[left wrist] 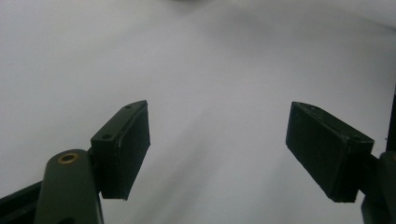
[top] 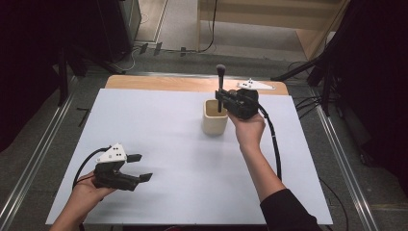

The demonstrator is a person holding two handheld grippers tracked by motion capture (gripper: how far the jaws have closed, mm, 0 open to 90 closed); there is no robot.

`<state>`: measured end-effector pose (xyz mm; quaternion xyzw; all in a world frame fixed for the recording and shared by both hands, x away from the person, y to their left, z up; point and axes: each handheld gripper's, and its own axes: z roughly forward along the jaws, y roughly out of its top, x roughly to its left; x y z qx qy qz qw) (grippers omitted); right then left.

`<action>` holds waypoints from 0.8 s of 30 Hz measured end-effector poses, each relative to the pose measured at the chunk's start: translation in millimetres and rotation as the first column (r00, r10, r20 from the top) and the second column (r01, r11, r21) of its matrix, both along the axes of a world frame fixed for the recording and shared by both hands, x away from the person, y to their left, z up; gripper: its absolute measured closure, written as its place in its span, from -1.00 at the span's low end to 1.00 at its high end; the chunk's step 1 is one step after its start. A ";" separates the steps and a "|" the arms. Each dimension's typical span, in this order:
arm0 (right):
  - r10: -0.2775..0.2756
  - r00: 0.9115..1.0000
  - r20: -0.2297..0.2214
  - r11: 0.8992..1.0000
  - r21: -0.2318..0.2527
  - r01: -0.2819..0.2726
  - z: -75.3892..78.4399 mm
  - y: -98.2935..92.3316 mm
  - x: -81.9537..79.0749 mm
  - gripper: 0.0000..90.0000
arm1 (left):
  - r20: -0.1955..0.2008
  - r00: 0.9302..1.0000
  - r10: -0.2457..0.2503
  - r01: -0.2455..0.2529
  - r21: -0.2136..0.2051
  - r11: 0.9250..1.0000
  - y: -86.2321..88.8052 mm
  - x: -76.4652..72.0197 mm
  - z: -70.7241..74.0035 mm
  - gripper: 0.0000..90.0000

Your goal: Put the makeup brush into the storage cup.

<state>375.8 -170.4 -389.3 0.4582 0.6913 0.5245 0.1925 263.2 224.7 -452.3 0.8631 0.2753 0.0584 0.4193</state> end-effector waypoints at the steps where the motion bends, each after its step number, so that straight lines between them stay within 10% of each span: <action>1: -0.002 1.000 -0.007 1.000 0.001 0.002 -1.2 0.1 1.5 0.76 | -0.001 1.000 0.002 -0.002 0.001 1.000 0.7 0.2 -0.3 -0.50; 24: -0.047 0.999 -0.018 0.999 -0.007 0.047 -23.2 3.9 21.1 0.76 | -0.011 1.000 -0.007 0.007 -0.007 1.000 1.2 1.1 -1.6 -0.49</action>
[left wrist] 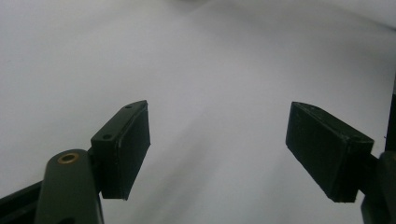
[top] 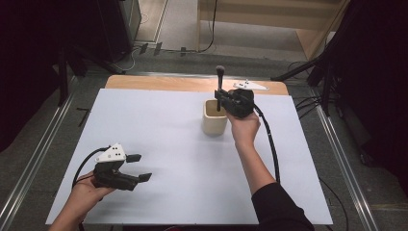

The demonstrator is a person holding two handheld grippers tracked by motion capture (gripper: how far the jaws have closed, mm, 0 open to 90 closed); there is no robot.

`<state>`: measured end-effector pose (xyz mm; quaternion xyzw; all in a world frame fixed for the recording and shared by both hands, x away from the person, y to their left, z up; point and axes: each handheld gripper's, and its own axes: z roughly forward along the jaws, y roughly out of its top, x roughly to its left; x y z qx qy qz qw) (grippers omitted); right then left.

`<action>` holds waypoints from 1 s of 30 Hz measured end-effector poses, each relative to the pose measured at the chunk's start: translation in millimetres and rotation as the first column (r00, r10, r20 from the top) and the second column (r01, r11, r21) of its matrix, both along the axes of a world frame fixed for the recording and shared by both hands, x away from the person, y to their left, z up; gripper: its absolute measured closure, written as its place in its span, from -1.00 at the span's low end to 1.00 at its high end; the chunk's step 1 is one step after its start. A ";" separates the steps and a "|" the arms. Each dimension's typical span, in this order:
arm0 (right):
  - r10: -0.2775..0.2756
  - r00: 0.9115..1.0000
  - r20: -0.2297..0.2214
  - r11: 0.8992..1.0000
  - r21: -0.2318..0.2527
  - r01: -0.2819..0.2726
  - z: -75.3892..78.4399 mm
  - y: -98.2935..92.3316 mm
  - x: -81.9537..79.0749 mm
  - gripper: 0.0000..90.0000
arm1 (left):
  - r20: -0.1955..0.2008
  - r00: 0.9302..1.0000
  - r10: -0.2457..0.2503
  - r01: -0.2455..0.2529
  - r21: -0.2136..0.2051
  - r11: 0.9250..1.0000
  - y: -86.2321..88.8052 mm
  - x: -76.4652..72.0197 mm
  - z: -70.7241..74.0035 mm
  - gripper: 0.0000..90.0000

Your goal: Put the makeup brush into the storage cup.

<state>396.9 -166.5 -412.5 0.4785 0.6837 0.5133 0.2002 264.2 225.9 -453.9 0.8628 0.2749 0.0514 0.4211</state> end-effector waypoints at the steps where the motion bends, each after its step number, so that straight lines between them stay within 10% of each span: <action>1: -0.001 1.000 -0.002 1.000 -0.003 0.001 -0.4 1.0 0.3 0.76 | -0.001 1.000 -0.001 0.001 0.003 1.000 -0.4 -0.2 -0.2 -0.49; 30: -0.012 0.999 -0.030 1.000 -0.020 0.011 -25.2 10.9 0.2 0.76 | -0.002 1.000 -0.007 0.007 -0.002 1.000 -1.0 -0.2 -0.5 -0.49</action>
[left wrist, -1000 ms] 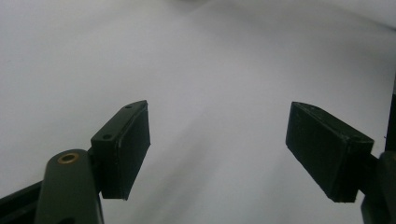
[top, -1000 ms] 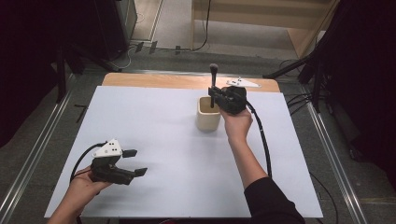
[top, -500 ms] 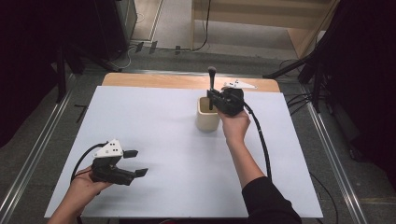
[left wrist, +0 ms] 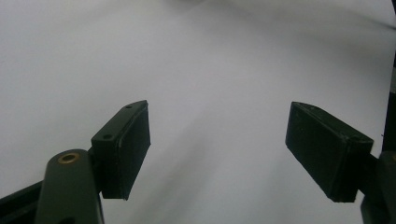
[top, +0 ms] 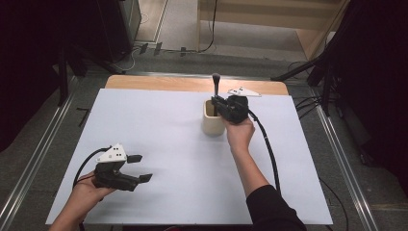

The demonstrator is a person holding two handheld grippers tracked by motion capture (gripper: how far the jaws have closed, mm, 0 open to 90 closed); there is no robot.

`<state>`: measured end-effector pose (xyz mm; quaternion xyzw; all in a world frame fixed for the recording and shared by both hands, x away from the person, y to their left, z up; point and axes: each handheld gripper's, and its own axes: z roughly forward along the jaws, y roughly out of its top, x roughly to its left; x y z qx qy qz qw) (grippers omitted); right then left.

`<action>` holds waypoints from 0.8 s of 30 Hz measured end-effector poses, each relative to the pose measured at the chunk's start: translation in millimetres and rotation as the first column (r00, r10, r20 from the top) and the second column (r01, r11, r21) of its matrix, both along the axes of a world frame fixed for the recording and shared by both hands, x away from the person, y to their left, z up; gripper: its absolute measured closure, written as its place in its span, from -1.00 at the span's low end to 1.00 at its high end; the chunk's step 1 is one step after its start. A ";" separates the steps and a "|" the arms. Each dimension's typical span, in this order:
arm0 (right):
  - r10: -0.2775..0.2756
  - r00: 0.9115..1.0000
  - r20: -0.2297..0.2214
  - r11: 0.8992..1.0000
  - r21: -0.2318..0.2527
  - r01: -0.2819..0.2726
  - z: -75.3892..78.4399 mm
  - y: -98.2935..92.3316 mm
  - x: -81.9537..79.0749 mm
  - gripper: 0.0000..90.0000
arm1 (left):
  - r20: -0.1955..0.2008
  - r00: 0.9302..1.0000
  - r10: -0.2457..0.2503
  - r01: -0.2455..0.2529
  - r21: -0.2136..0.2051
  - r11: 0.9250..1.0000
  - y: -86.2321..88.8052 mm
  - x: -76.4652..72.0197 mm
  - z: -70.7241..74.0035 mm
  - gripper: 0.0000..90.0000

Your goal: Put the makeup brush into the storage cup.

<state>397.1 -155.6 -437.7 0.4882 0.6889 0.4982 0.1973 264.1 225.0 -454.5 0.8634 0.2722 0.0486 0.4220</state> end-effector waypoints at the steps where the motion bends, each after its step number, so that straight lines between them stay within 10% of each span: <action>1: -0.001 1.000 -0.007 1.000 0.004 0.001 -0.5 0.2 -0.4 0.76 | 0.000 1.000 0.001 -0.001 0.000 1.000 0.2 -0.1 0.2 -0.49; 24: 0.003 1.000 -0.011 1.000 0.005 -0.003 -10.2 -3.8 -12.2 0.76 | 0.002 1.000 0.002 -0.002 -0.002 1.000 0.2 -0.1 0.4 -0.49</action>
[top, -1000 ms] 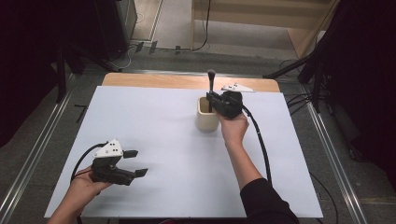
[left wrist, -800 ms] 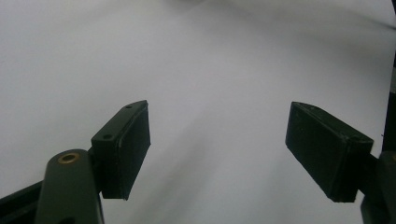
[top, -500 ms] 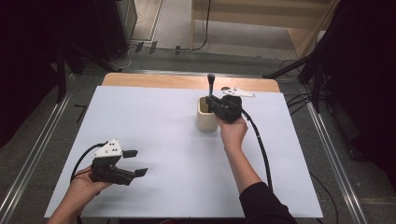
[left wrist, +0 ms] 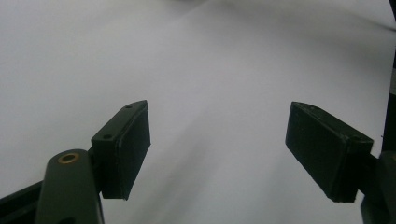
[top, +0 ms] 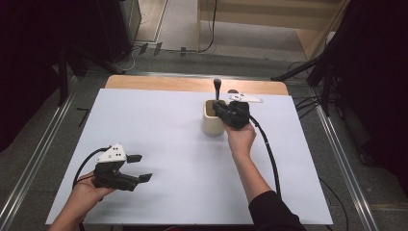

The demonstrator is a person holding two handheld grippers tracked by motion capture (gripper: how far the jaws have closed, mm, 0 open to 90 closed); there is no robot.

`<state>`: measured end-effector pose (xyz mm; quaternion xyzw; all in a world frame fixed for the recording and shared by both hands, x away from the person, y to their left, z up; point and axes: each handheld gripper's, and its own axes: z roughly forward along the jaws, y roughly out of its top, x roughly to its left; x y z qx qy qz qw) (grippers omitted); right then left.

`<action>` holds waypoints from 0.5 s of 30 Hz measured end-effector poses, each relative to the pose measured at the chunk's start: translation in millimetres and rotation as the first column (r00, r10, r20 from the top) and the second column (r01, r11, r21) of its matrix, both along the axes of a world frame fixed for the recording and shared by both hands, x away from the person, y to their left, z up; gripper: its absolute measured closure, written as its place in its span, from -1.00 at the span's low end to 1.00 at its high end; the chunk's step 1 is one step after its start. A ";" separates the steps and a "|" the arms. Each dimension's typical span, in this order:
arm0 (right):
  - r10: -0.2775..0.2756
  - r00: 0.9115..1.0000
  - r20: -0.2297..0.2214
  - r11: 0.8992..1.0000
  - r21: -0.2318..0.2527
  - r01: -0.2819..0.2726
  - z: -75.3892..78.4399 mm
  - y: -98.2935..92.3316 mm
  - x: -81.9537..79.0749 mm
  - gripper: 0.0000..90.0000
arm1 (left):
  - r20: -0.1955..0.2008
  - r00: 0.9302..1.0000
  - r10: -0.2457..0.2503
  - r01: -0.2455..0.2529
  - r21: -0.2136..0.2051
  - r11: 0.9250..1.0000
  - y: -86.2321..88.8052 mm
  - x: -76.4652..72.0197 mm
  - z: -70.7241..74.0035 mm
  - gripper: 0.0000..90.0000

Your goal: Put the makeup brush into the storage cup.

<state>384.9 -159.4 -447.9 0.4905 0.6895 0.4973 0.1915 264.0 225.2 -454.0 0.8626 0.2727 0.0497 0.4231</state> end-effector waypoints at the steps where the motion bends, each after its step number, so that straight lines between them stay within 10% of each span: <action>1: 0.000 1.000 -0.004 1.000 0.004 0.000 -0.2 -0.3 -0.3 0.76 | 0.000 1.000 0.001 -0.001 0.000 1.000 0.1 0.0 0.0 -0.49; 13: -0.008 1.000 0.001 1.000 -0.003 0.008 -0.2 -2.8 -0.8 0.75 | 0.001 1.000 0.000 0.000 0.003 1.000 0.8 0.2 0.6 -0.49; 15: 0.000 1.000 0.011 1.000 -0.010 0.000 1.1 -3.7 -1.3 0.51 | 0.002 1.000 0.001 -0.001 0.000 1.000 0.9 0.0 0.7 -0.49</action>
